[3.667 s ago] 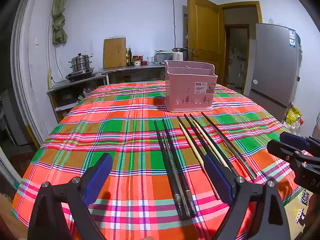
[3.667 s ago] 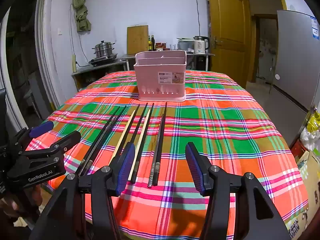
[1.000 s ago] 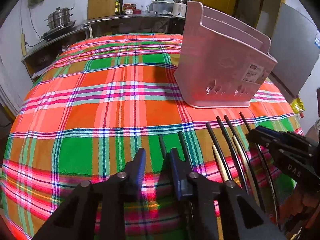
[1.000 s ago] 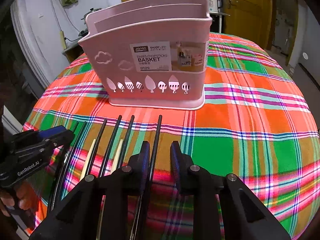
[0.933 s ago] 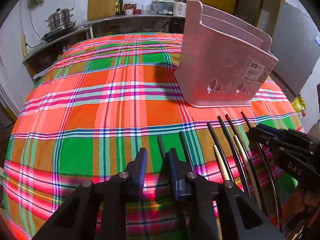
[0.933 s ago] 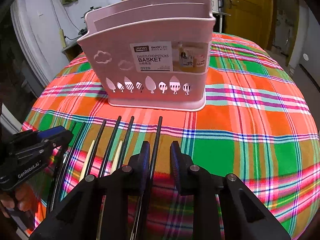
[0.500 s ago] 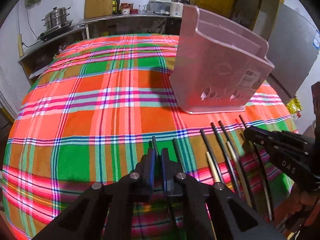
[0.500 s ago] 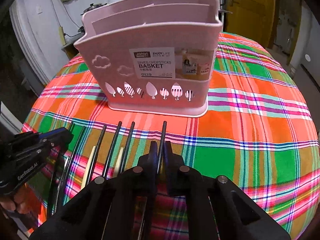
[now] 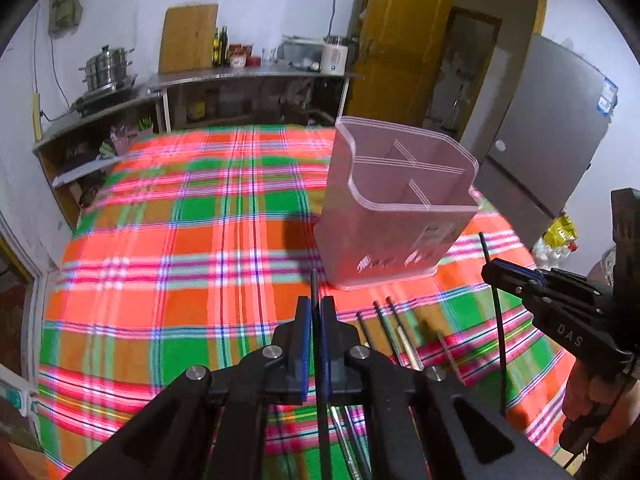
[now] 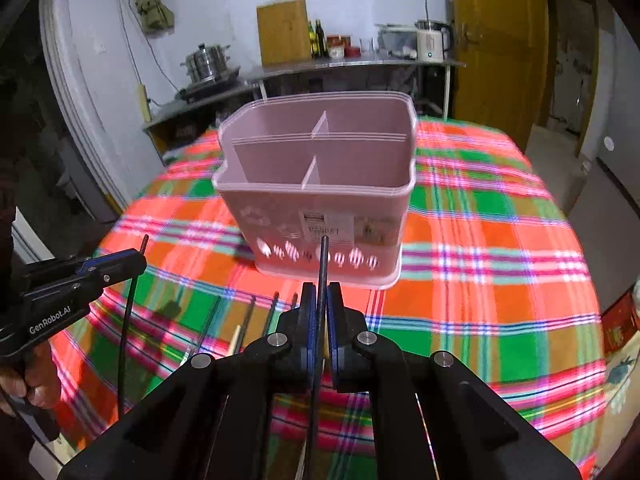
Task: Organize utensils
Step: 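Lift both held chopsticks and lower them into the pink basket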
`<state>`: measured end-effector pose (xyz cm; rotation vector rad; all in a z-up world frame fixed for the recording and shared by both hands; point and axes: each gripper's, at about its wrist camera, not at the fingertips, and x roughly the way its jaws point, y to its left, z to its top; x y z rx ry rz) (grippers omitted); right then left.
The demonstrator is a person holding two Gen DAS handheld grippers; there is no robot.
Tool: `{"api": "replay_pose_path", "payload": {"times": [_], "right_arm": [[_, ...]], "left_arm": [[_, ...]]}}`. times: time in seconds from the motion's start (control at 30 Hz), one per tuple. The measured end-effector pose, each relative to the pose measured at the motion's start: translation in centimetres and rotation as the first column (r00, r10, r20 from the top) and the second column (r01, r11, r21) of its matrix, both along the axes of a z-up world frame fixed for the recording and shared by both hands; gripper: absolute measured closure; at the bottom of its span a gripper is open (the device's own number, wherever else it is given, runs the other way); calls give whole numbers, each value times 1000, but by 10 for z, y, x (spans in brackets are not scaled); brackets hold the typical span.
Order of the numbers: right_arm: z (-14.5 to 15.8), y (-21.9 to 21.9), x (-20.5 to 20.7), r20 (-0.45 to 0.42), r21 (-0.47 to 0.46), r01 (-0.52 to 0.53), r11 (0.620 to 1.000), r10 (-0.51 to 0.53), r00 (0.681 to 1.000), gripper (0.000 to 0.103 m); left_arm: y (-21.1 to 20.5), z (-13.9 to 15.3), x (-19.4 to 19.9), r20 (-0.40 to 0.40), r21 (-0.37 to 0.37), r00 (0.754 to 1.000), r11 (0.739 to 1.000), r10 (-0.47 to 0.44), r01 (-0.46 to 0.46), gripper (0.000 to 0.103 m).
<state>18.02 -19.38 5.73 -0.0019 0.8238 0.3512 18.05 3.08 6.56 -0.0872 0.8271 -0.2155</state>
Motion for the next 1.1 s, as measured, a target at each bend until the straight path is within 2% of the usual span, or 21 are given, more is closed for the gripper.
{"api": "replay_pose_path", "payload": {"times": [0.33,0.83,1.1], "right_arm": [[51,-7,-19,105,2,9,1000,-10,994,98],[94,-11,-36,207,15,13,1000,-16,978,98],[109,-11,-32,229,43,5,999,-15,973,99]], "left_arm": [[2,62,-18,103,-10,995,1000,-17,18,99],[-12,107,-21,173,-4,984,999,-40,41,99],[-18,130,-12,188,-33,981,997,-55,63,99]]}}
